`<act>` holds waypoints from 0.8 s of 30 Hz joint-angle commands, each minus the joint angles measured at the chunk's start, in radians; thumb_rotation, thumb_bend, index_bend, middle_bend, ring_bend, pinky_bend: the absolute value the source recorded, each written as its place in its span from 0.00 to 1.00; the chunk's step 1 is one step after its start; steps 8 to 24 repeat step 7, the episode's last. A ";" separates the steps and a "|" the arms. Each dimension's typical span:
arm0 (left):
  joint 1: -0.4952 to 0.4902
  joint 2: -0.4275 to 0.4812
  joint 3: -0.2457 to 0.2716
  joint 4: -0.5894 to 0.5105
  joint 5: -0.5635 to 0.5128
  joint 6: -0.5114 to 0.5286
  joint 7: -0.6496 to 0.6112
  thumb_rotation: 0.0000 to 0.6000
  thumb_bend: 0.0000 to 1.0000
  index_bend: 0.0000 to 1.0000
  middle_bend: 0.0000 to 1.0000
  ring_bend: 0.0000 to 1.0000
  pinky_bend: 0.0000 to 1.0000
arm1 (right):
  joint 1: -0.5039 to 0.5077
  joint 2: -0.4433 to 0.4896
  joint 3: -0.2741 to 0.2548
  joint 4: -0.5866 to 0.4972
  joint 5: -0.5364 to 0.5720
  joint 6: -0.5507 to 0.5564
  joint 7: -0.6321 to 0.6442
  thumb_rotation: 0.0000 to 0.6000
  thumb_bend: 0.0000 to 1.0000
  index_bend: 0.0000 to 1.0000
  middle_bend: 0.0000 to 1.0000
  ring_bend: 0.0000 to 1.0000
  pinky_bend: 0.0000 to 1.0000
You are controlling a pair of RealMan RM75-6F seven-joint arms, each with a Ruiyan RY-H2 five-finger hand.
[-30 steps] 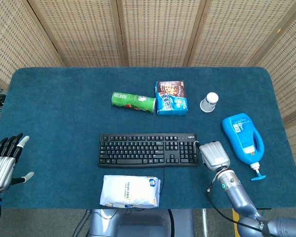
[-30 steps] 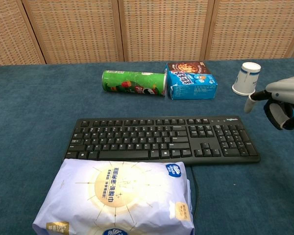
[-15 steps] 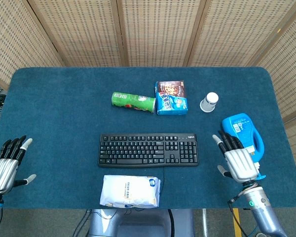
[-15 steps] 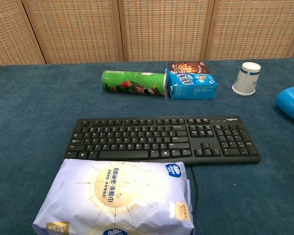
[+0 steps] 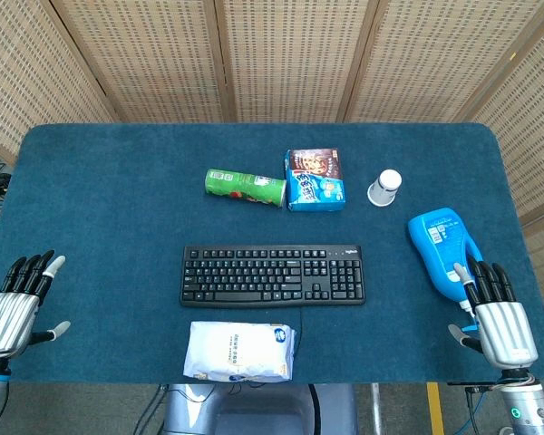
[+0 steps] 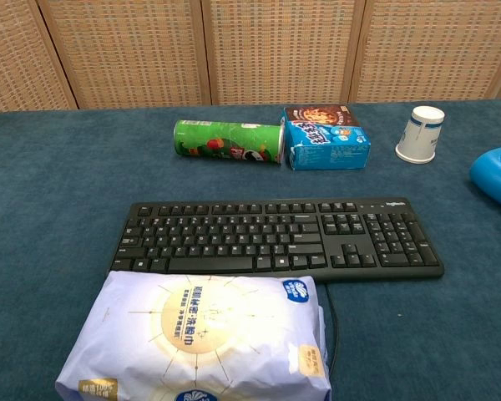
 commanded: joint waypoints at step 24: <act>0.004 -0.006 0.004 0.006 0.017 0.015 -0.004 1.00 0.00 0.00 0.00 0.00 0.00 | -0.051 0.003 0.037 0.022 -0.032 0.012 0.040 1.00 0.13 0.00 0.00 0.00 0.00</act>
